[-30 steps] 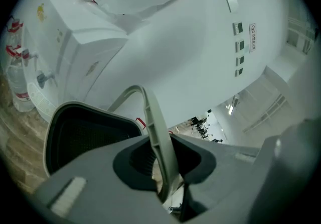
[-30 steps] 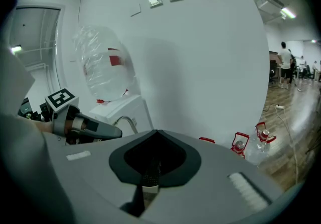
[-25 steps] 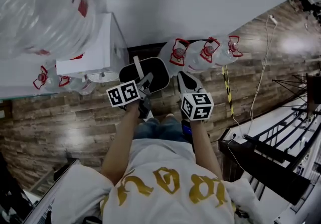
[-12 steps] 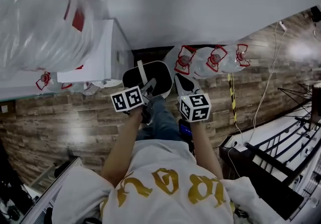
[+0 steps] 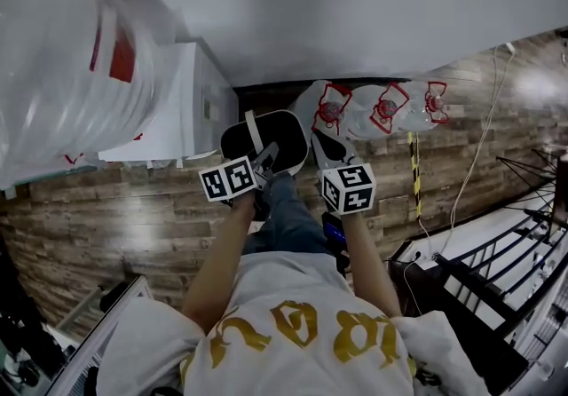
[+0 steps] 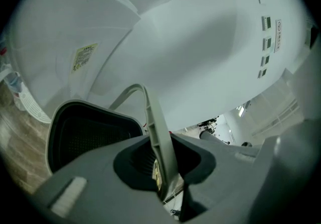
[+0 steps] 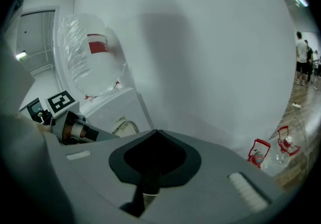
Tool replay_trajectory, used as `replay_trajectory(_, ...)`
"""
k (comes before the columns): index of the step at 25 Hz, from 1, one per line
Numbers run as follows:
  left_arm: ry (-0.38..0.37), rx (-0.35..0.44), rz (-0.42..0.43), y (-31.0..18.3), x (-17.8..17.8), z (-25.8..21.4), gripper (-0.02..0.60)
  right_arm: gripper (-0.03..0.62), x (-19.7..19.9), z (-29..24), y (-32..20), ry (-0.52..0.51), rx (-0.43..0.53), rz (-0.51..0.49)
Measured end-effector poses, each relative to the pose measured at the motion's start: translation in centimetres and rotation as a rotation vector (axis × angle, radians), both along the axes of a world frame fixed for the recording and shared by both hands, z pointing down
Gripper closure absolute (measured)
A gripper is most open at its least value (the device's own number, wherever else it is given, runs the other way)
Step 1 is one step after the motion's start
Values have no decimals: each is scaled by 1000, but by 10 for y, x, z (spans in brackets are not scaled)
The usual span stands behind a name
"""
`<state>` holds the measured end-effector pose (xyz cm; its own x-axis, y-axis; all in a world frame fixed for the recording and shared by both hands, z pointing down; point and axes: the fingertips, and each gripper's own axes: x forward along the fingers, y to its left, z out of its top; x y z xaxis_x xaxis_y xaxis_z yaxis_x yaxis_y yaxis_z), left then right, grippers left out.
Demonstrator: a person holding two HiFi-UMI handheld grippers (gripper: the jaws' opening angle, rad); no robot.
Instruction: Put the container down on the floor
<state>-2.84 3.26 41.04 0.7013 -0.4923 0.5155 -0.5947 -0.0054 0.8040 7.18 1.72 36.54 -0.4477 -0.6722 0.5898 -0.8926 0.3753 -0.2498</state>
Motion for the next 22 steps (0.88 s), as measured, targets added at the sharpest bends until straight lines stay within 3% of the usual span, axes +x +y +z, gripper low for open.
replay_trajectory(11,-84,-50,40,-12,-1,54,517,563,-5,50,-13,104,-84,-131)
replay_trajectory(22,-109,-99,18,-30,-1,111,522,563,-13,106,-18,121,-151,-255)
